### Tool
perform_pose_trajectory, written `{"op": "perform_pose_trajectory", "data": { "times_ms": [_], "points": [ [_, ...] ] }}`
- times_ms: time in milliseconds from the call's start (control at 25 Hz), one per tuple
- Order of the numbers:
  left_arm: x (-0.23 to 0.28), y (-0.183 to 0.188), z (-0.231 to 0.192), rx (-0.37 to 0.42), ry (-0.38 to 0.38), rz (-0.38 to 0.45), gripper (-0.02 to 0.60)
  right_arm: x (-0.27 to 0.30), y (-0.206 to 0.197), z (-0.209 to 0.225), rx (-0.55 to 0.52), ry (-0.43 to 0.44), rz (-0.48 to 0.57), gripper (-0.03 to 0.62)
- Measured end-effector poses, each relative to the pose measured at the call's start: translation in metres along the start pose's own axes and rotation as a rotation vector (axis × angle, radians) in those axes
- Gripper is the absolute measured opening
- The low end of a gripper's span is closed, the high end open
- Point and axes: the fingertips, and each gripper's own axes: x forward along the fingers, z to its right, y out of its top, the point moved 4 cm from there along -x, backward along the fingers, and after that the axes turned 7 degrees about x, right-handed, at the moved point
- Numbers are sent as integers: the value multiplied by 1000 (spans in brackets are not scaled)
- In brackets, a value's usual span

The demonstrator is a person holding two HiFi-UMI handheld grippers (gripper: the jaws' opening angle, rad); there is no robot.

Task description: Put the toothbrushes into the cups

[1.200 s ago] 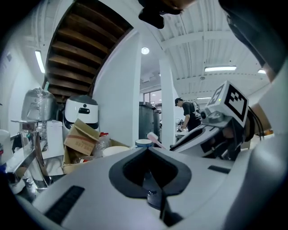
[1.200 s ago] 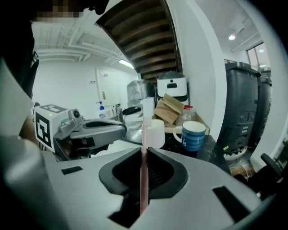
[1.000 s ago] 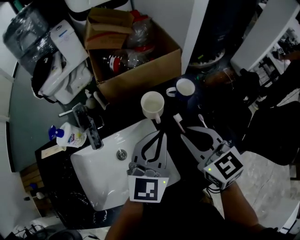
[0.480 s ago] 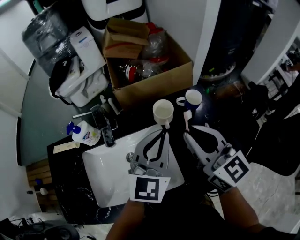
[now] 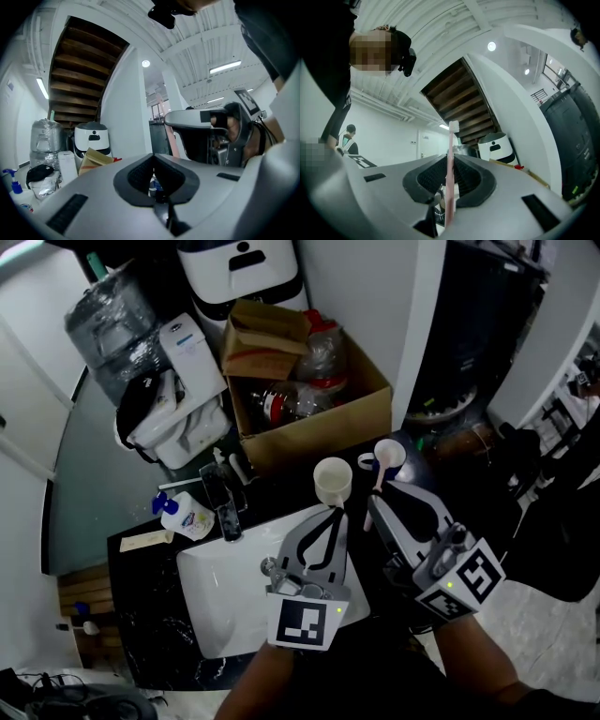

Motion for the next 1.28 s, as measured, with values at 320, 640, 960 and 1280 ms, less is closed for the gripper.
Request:
{"op": "perform_pose_trajectory", "data": {
  "times_ms": [320,640,960,1280],
  "points": [
    [0,10,25,-70,-95,31,9,25,30,0,46,40,64,60],
    [0,9,17,-86,-65,30,9,24,31,-13,50,63,45,60],
    [-1,1,5,-86,-41,-15,9,17,21,-12,48,47,7,60],
    [1,0,-1,-96,-37,-12,9,20,17,-7,-30,26,-40,60]
  ]
}}
